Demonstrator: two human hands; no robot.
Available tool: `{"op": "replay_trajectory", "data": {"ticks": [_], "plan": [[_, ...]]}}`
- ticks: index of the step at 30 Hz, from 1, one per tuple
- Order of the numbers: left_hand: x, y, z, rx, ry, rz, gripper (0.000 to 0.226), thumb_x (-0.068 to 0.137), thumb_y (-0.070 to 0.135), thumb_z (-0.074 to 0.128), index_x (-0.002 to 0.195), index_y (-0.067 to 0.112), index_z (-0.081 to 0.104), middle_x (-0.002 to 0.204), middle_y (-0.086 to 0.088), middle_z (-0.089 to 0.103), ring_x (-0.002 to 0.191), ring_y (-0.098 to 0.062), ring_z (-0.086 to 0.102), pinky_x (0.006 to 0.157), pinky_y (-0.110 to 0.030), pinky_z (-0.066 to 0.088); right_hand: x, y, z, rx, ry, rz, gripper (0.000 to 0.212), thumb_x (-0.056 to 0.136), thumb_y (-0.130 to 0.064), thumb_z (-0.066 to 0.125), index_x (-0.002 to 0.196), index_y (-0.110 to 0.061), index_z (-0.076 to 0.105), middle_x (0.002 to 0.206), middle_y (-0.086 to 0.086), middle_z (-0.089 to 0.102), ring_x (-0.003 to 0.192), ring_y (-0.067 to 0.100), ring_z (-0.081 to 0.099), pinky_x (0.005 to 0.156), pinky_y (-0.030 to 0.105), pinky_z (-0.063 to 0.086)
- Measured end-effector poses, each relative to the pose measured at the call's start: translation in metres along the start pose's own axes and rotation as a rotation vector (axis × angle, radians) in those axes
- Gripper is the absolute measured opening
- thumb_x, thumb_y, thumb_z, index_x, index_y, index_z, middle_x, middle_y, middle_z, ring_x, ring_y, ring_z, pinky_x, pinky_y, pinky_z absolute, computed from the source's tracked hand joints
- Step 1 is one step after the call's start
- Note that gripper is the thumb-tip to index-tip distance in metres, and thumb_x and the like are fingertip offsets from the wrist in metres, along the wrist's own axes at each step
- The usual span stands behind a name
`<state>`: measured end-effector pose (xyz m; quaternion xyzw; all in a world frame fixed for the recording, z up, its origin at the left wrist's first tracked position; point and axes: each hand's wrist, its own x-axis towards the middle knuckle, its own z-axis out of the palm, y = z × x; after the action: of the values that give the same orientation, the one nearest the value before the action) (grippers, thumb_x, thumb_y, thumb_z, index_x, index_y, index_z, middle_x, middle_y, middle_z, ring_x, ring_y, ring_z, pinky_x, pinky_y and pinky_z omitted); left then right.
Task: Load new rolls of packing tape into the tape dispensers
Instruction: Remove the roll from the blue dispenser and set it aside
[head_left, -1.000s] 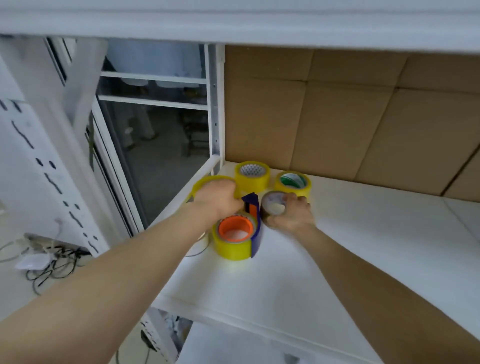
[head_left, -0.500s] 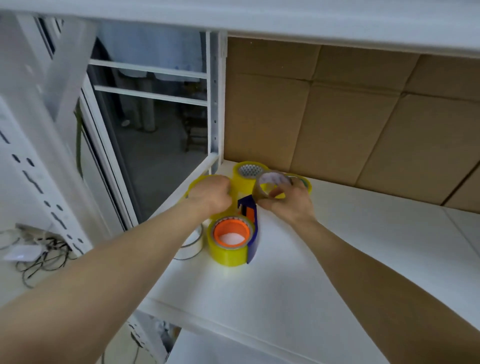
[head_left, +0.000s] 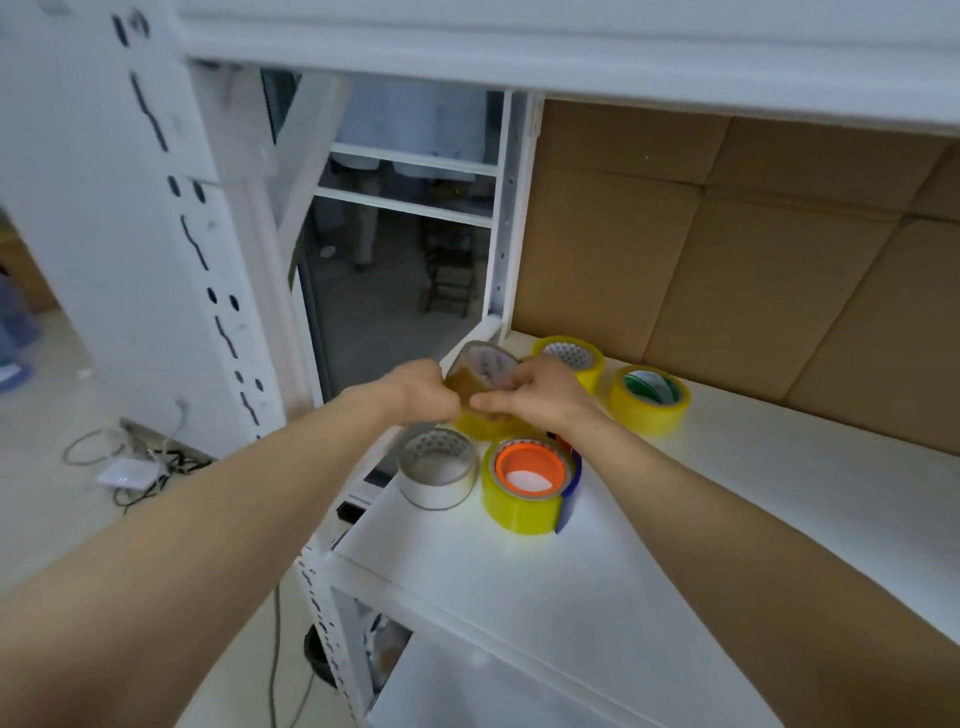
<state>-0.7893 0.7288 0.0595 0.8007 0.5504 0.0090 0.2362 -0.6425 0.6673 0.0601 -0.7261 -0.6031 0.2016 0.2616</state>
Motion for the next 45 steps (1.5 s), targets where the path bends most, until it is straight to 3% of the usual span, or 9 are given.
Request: {"op": "replay_trajectory", "data": {"ticks": [2,6,12,15,17,20,29,40,45], "plan": [[-0.003,-0.007,0.005,-0.047,-0.215,0.074,0.037,0.07,0.022,0.074,0.104,0.016,0.06,0.11,-0.003,0.062,0.096,-0.02,0.06,0.083,-0.028,0.05,0.0,-0.003,0.003,-0.023,-0.034,0.027,0.048,0.066,-0.041,0.078,0.05,-0.02,0.039,0.054,-0.004,0.041,0.055,0.012,0.045,0.054,0.029,0.031],[-0.01,-0.02,0.023,0.073,-0.343,0.097,0.127,0.051,0.049,0.087,0.149,0.023,0.01,0.149,0.003,0.03,0.137,-0.02,0.032,0.112,-0.033,0.032,-0.003,-0.002,0.013,0.022,-0.025,0.057,0.05,0.066,-0.036,0.08,0.047,-0.021,0.036,0.051,-0.007,0.038,0.052,0.011,0.041,0.052,0.026,0.032],[-0.011,-0.023,0.035,0.237,-0.248,0.122,0.089,0.057,0.04,0.086,0.129,0.012,0.043,0.125,-0.005,0.05,0.114,-0.027,0.051,0.092,-0.038,0.052,-0.002,-0.01,0.029,0.029,-0.021,0.014,0.041,0.074,-0.029,0.077,0.051,-0.023,0.044,0.062,-0.009,0.048,0.065,0.012,0.048,0.057,0.023,0.037],[-0.013,-0.026,0.031,0.302,-0.267,0.1,0.097,0.055,0.046,0.085,0.133,0.013,0.038,0.135,-0.009,0.043,0.119,-0.029,0.046,0.094,-0.042,0.051,-0.002,-0.009,0.041,-0.066,-0.02,0.021,0.031,0.077,-0.036,0.074,0.06,-0.026,0.049,0.106,0.001,0.057,0.104,0.018,0.054,0.08,0.028,0.044],[-0.015,-0.025,0.029,0.365,-0.248,0.072,0.098,0.06,0.053,0.081,0.136,0.011,0.036,0.135,-0.012,0.036,0.125,-0.028,0.04,0.1,-0.041,0.045,-0.006,-0.011,0.047,-0.182,-0.03,0.018,0.026,0.08,-0.039,0.069,0.068,-0.025,0.052,0.146,0.007,0.034,0.132,0.021,0.038,0.098,0.031,0.038],[-0.019,-0.023,0.03,0.414,-0.223,0.063,0.098,0.058,0.062,0.078,0.133,0.011,0.04,0.133,-0.014,0.037,0.125,-0.03,0.038,0.103,-0.042,0.042,-0.014,-0.013,0.048,-0.303,-0.07,-0.023,0.025,0.084,-0.039,0.065,0.07,-0.024,0.051,0.156,0.009,0.014,0.141,0.023,0.024,0.105,0.033,0.033],[-0.025,-0.019,0.03,0.437,-0.166,0.079,0.091,0.064,0.048,0.08,0.134,0.008,0.038,0.137,-0.012,0.04,0.128,-0.031,0.037,0.101,-0.04,0.042,-0.039,0.015,0.014,-0.462,-0.172,-0.018,0.026,0.082,-0.042,0.067,0.091,-0.018,0.063,0.15,0.009,0.028,0.135,0.024,0.033,0.1,0.033,0.04],[-0.012,0.001,0.032,0.49,-0.252,0.115,0.114,0.07,0.03,0.08,0.148,0.004,0.003,0.152,-0.019,0.017,0.135,-0.036,0.032,0.102,-0.043,0.043,-0.054,0.033,0.016,-0.458,-0.295,-0.021,0.031,0.068,-0.038,0.078,0.088,-0.014,0.072,0.119,0.004,0.048,0.106,0.022,0.056,0.085,0.033,0.051],[-0.003,0.017,0.019,0.329,-0.282,0.119,0.088,0.065,0.048,0.075,0.14,0.021,0.035,0.142,-0.009,0.033,0.125,-0.029,0.042,0.098,-0.04,0.045,-0.046,0.025,-0.009,-0.244,-0.276,0.053,0.045,0.066,-0.063,0.062,0.07,-0.018,0.066,0.08,0.001,0.06,0.079,0.017,0.058,0.069,0.033,0.046]]}}
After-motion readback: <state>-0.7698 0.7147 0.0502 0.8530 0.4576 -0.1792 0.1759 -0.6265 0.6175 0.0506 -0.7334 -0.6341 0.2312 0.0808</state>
